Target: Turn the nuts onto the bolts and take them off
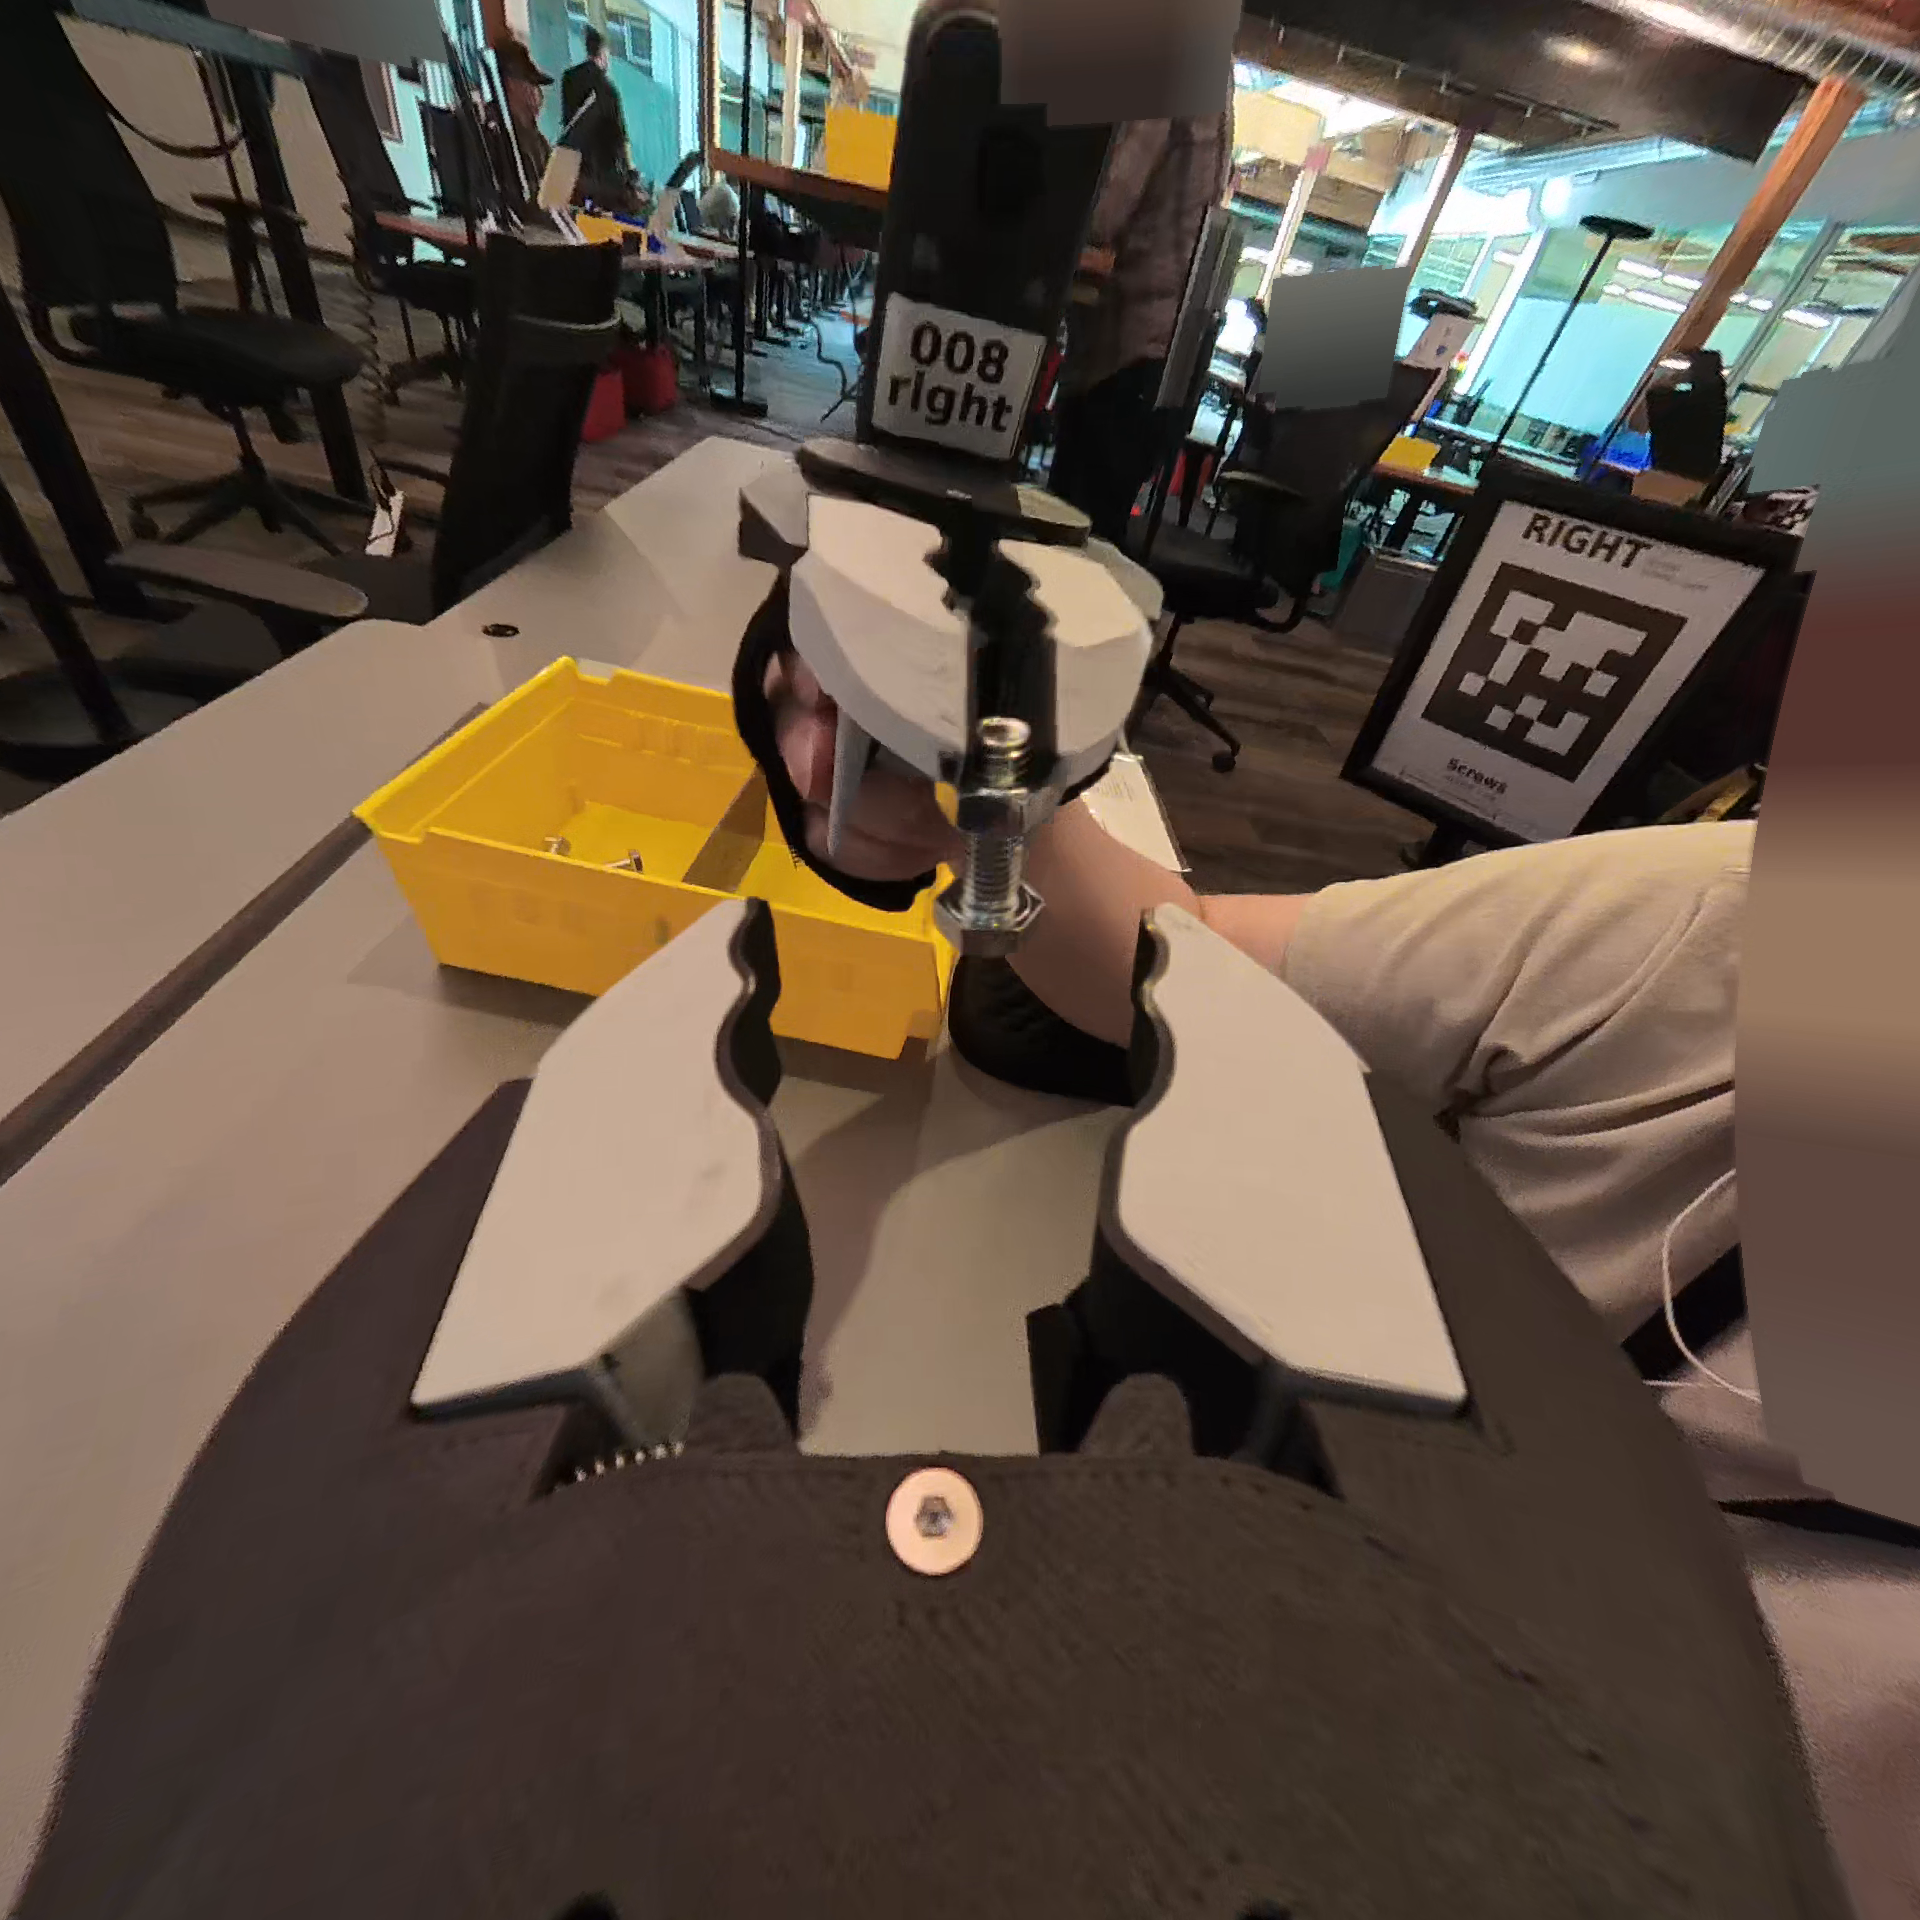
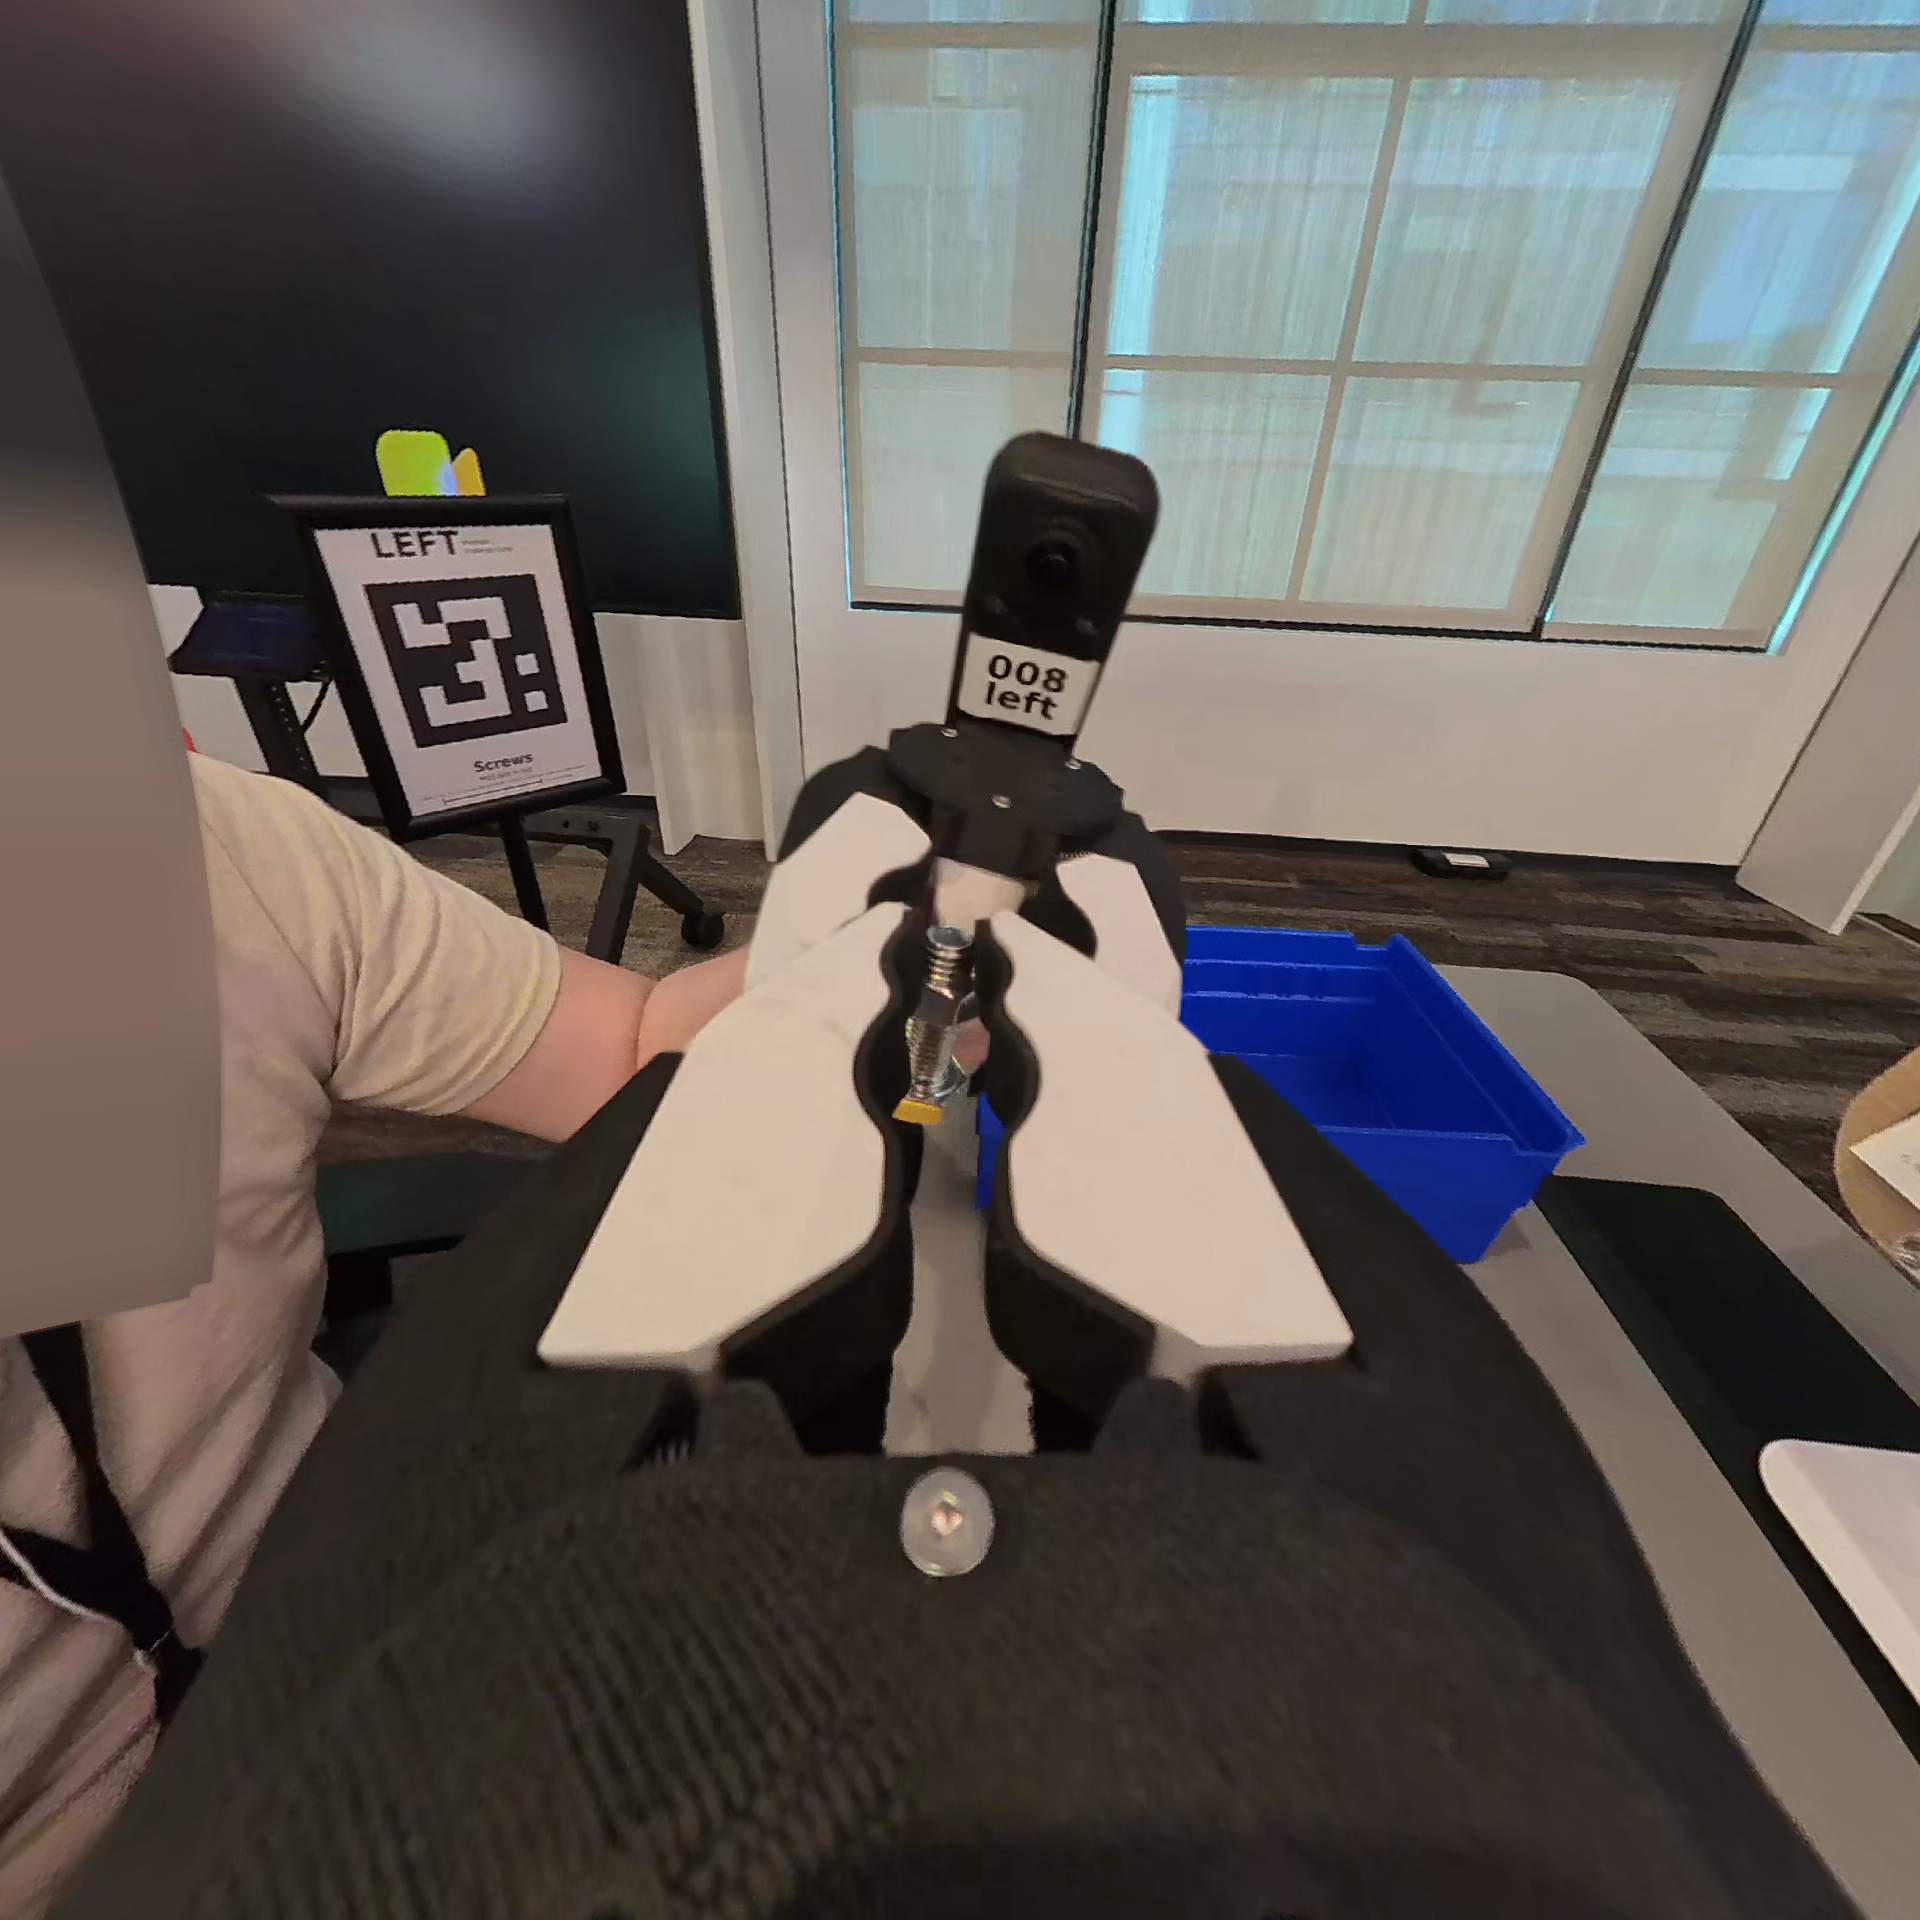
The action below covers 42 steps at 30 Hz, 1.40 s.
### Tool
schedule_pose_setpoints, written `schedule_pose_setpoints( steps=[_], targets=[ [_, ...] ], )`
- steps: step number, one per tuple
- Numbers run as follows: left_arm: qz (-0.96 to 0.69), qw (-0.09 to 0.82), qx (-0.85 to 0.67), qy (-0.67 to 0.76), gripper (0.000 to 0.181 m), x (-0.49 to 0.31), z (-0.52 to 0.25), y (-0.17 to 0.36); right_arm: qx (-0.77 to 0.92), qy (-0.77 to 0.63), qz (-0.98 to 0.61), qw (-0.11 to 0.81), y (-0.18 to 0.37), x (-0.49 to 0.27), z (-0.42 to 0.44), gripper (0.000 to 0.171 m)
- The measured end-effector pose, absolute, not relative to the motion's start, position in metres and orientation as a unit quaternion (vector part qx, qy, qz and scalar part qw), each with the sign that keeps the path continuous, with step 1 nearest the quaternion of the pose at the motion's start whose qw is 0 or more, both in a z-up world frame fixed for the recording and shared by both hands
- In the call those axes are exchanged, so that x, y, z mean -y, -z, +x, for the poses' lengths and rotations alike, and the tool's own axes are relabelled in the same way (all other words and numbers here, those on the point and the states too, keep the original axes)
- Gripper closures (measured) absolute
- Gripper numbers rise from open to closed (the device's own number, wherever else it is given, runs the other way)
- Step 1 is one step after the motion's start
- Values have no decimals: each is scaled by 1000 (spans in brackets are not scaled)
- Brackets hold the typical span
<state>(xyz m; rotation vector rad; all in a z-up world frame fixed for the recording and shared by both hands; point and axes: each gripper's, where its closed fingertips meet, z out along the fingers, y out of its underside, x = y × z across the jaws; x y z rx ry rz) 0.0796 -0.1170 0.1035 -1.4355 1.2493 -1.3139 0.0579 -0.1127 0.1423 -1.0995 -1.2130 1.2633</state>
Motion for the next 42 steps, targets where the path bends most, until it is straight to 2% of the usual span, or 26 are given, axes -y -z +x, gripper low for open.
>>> schedule_pose_setpoints(
  steps=[3, 10, 14, 16, 20, 22, 28, 30, 33, 35, 37, 40, 42],
  targets=[
    [-541, 379, -505, 556, 130, 128, 84, -104, 515, -536, -437, 506, -144, 120, 59, 161],
    [-523, 359, -519, 573, 136, 136, 91, -99, 528, -546, -416, 499, -145, 128, 60, 161],
    [-513, 353, -514, 590, 149, 138, 91, -100, 535, -540, -412, 502, -143, 130, 58, 161],
    [-509, 348, -517, 594, 162, 140, 91, -101, 537, -540, -409, 503, -144, 130, 59, 161],
    [-514, 382, -516, 569, 163, 134, 90, -104, 521, -539, -408, 521, -148, 126, 60, 157],
    [-523, 401, -514, 549, 163, 129, 88, -104, 504, -535, -415, 536, -153, 121, 62, 136],
    [-523, 413, -506, 547, 163, 128, 87, -109, 516, -492, -437, 549, -144, 114, 56, 134],
    [-519, 412, -507, 551, 163, 130, 86, -111, 516, -500, -432, 544, -144, 115, 57, 138],
    [-516, 411, -511, 552, 164, 134, 87, -112, 531, -512, -418, 530, -141, 120, 59, 171],
    [-514, 414, -511, 551, 164, 135, 88, -113, 540, -507, -422, 523, -137, 121, 57, 171],
    [-520, 415, -514, 542, 164, 133, 88, -110, 540, -500, -426, 526, -135, 119, 56, 166],
    [-521, 428, -500, 543, 164, 126, 82, -115, 523, -504, -424, 541, -142, 115, 60, 145],
    [-519, 441, -484, 549, 164, 121, 74, -124, 507, -507, -421, 556, -144, 107, 65, 143]
  ],
)
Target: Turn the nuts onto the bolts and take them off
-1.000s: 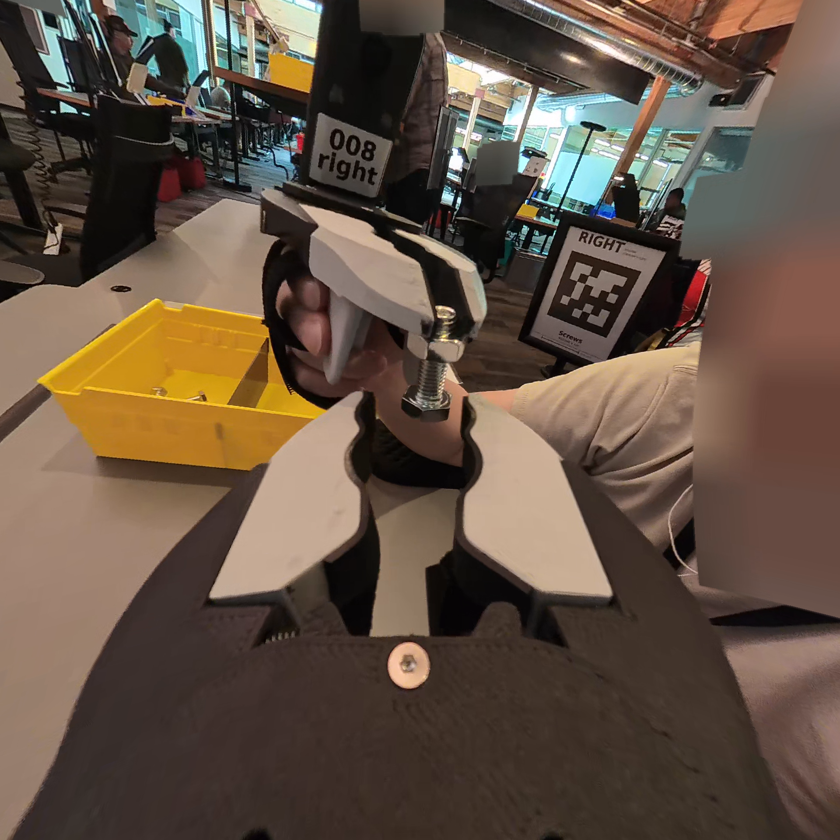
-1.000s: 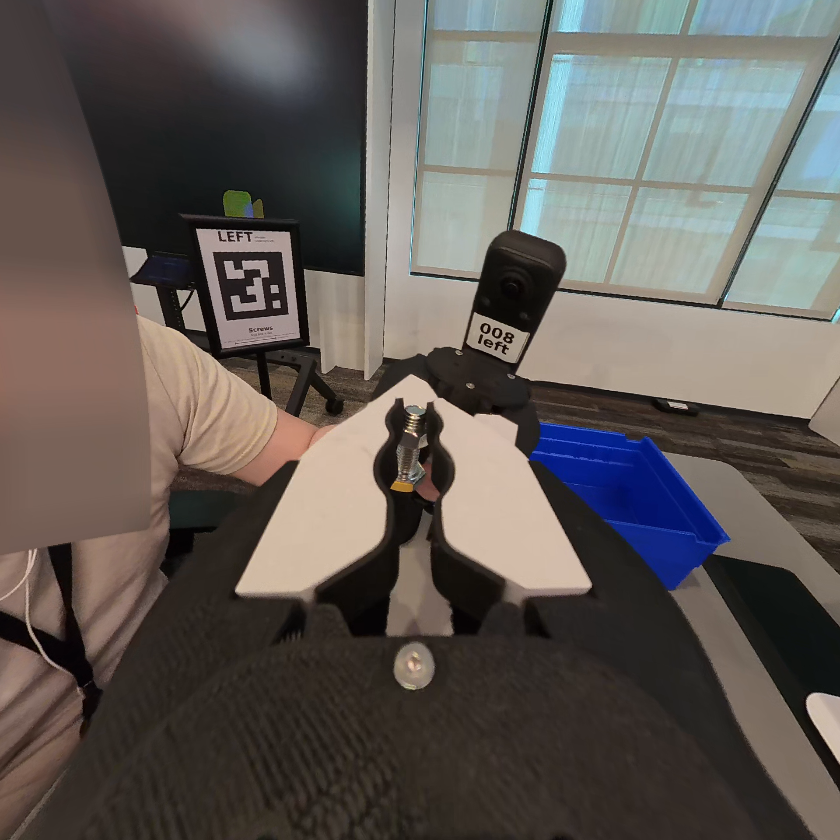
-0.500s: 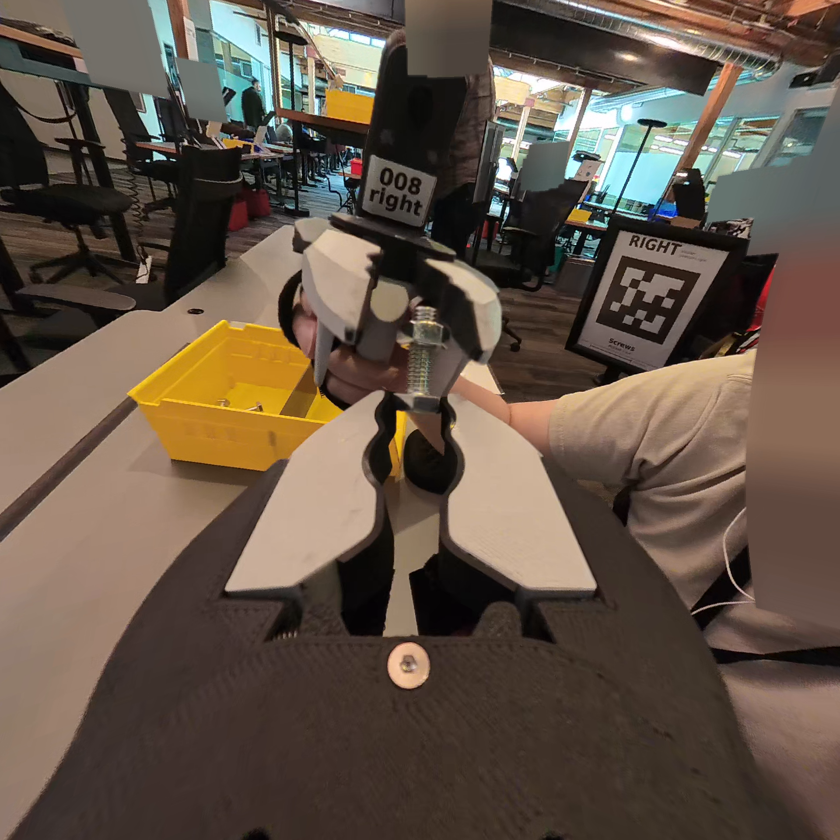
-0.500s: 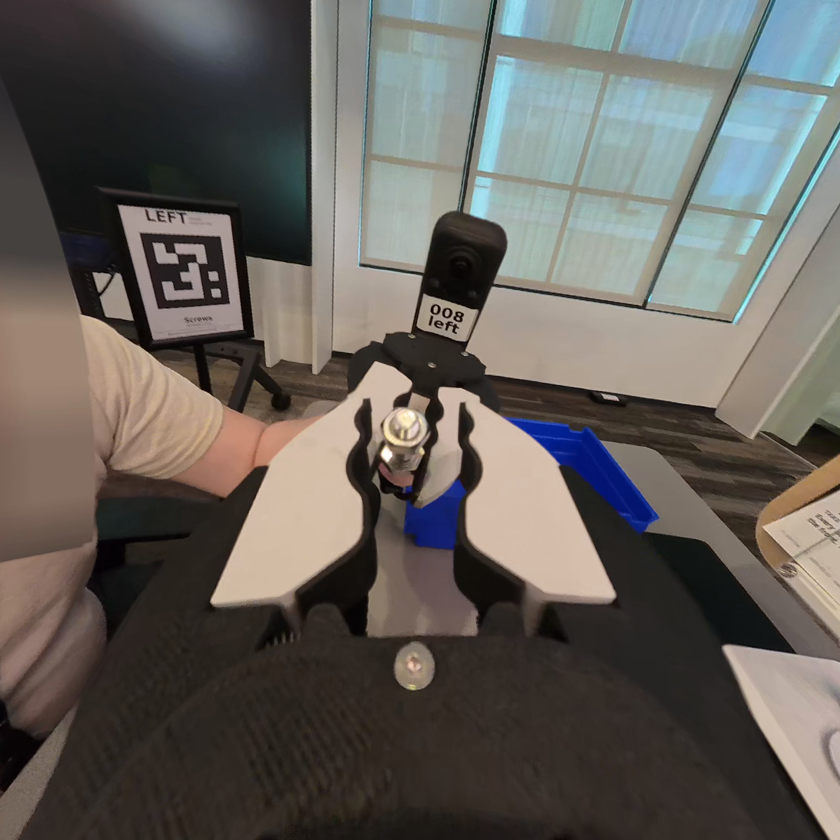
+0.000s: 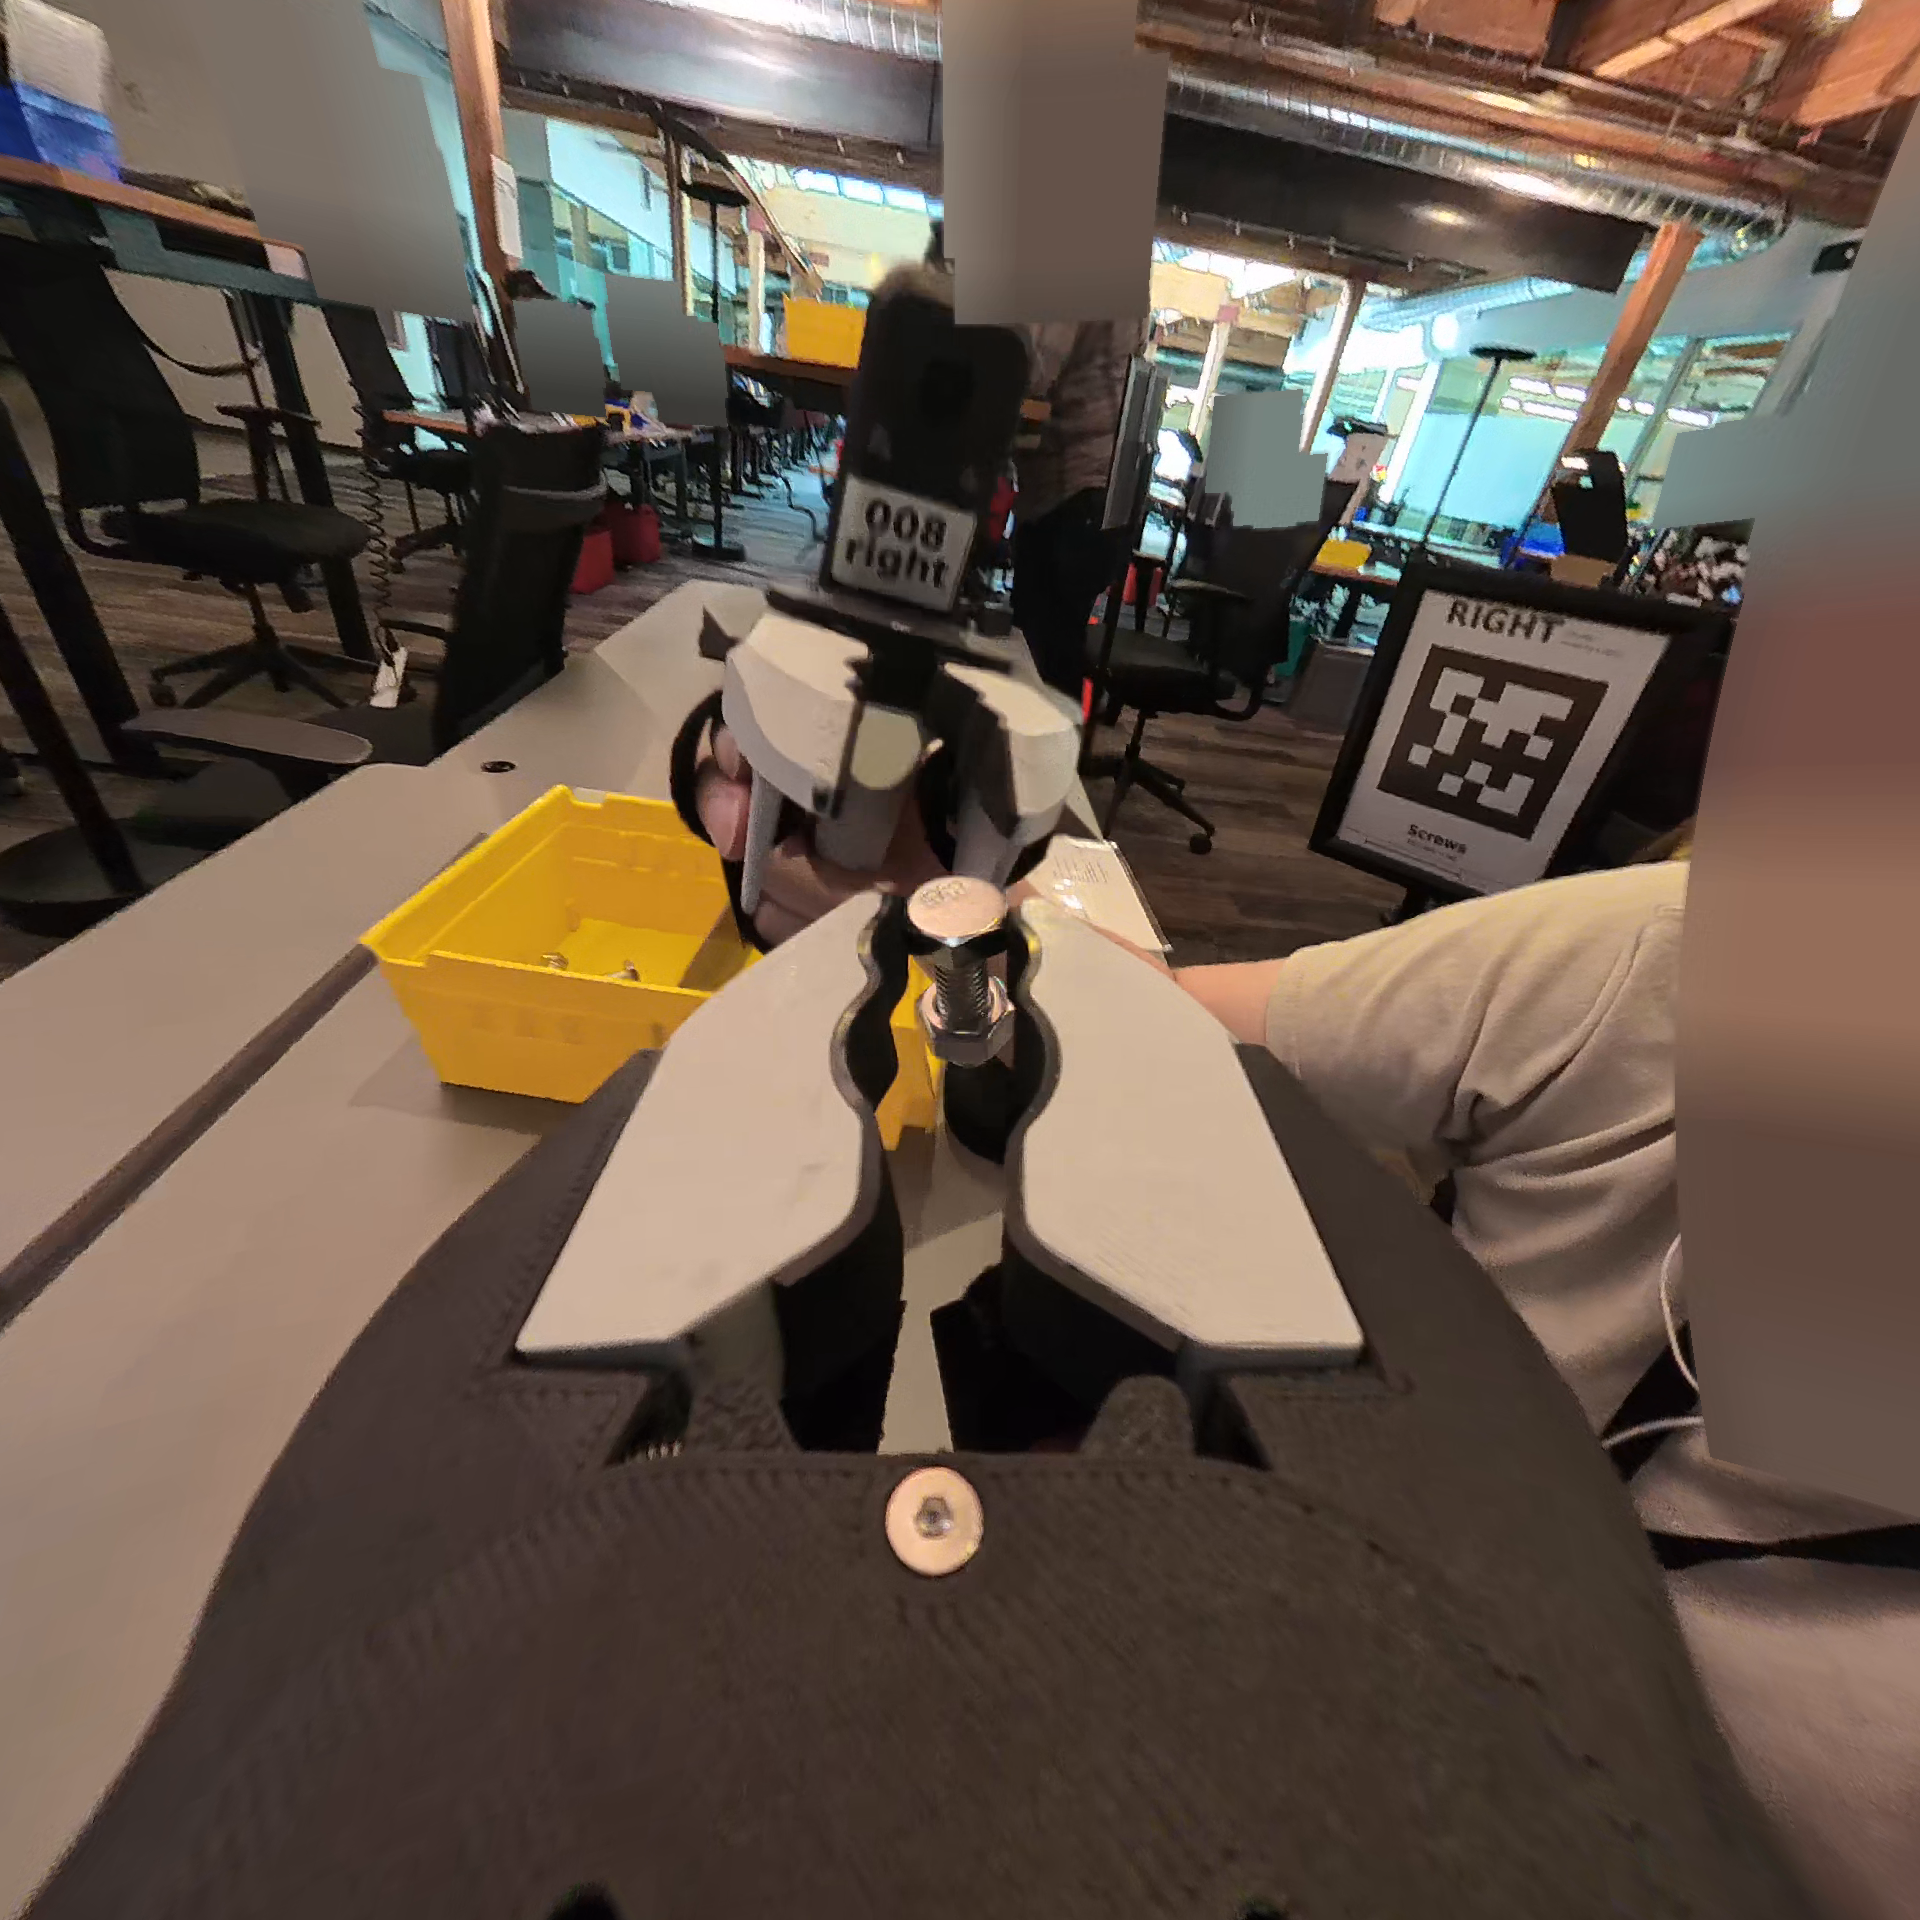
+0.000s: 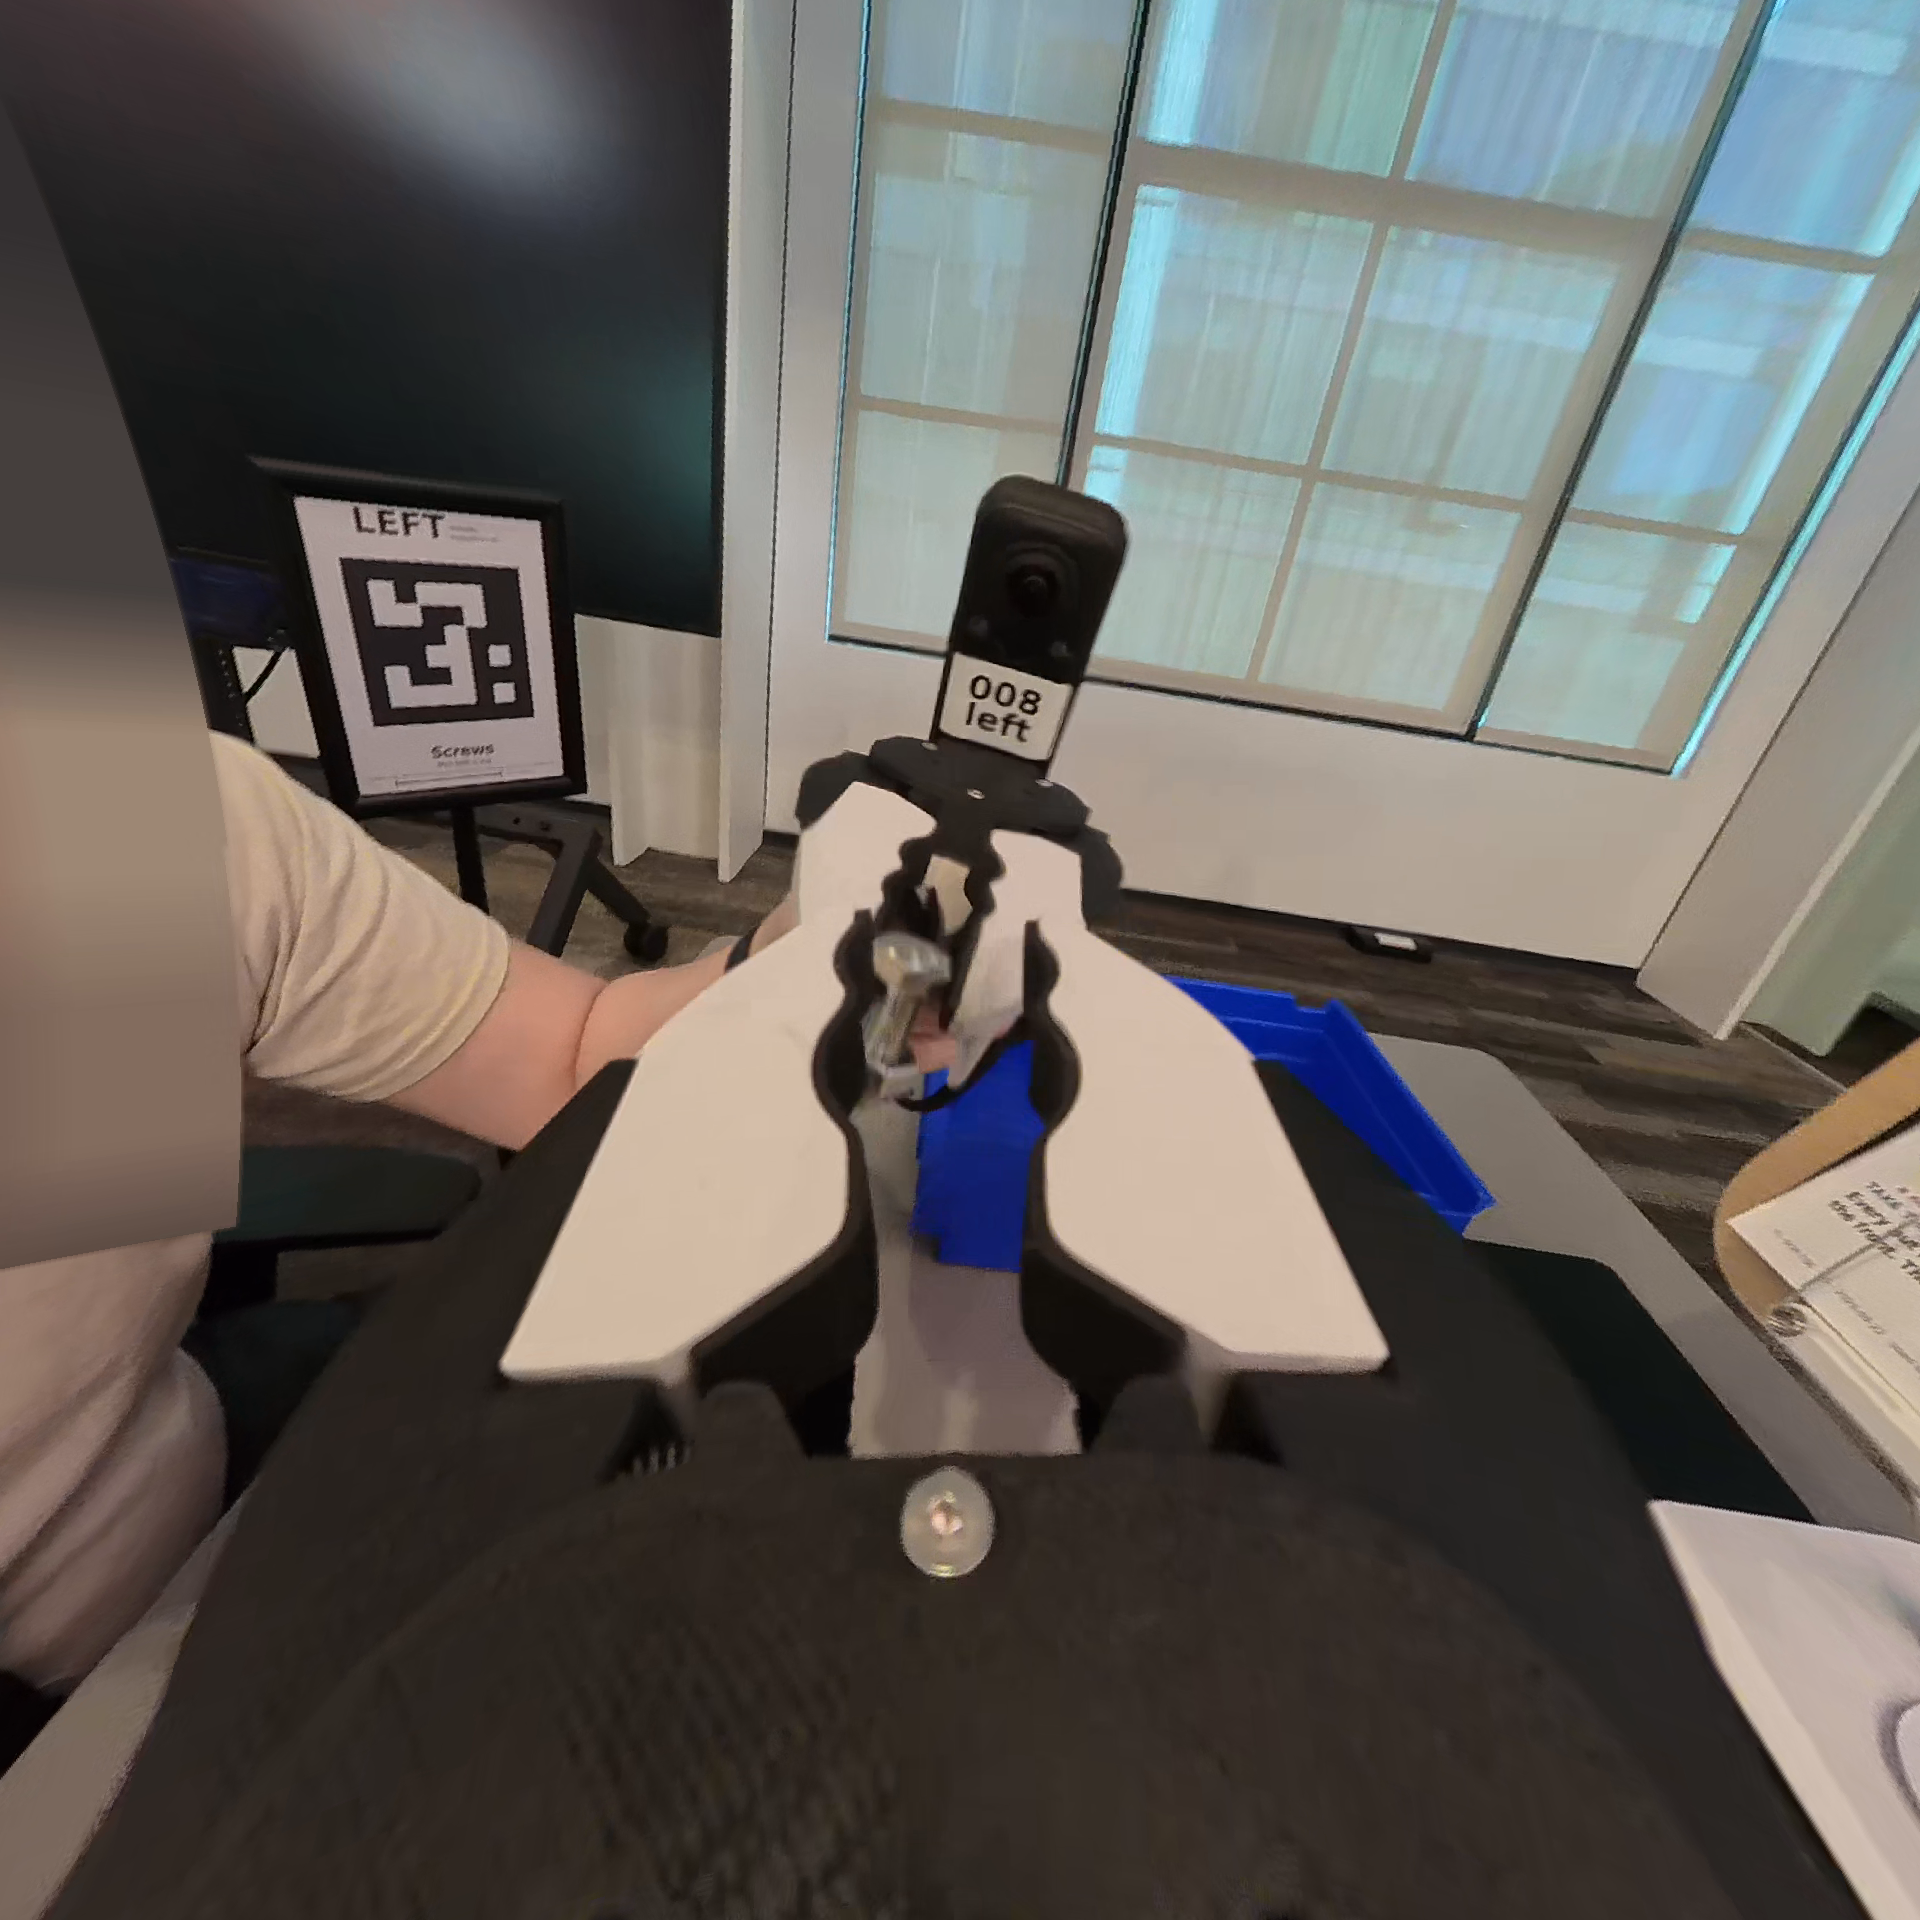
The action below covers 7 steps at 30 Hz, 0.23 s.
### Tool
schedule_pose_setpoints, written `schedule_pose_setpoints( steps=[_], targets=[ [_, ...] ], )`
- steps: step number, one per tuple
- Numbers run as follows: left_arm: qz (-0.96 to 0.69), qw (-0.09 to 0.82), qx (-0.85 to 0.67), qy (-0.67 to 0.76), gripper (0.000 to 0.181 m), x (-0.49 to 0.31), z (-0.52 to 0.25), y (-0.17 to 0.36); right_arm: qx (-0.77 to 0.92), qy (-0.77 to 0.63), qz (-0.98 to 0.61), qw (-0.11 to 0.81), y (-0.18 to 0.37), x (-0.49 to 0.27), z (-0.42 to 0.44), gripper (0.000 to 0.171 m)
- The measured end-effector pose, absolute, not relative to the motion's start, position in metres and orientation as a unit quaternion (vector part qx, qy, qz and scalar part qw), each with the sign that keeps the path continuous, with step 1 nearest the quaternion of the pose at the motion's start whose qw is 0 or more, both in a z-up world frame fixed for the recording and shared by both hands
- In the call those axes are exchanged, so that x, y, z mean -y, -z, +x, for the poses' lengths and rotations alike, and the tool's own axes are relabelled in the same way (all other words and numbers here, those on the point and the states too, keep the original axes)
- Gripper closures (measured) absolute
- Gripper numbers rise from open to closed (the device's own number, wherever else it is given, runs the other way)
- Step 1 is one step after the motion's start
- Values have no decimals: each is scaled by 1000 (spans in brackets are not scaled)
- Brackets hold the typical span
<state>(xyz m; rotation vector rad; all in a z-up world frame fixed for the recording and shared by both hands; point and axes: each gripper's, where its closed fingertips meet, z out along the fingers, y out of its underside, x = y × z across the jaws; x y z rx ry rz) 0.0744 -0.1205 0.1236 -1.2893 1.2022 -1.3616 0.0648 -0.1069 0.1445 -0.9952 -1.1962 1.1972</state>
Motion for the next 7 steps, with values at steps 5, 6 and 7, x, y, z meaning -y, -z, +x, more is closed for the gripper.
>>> schedule_pose_setpoints(
  steps=[5, 6, 7],
  targets=[
    [-510, 489, -448, 548, 164, 109, 52, -146, 435, -619, -446, 479, -133, 90, 52, 136],
    [-508, 497, -442, 548, 164, 107, 49, -149, 422, -659, -445, 435, -129, 94, 46, 134],
    [-505, 501, -438, 549, 164, 107, 47, -151, 411, -698, -439, 390, -127, 98, 41, 131]
  ],
)
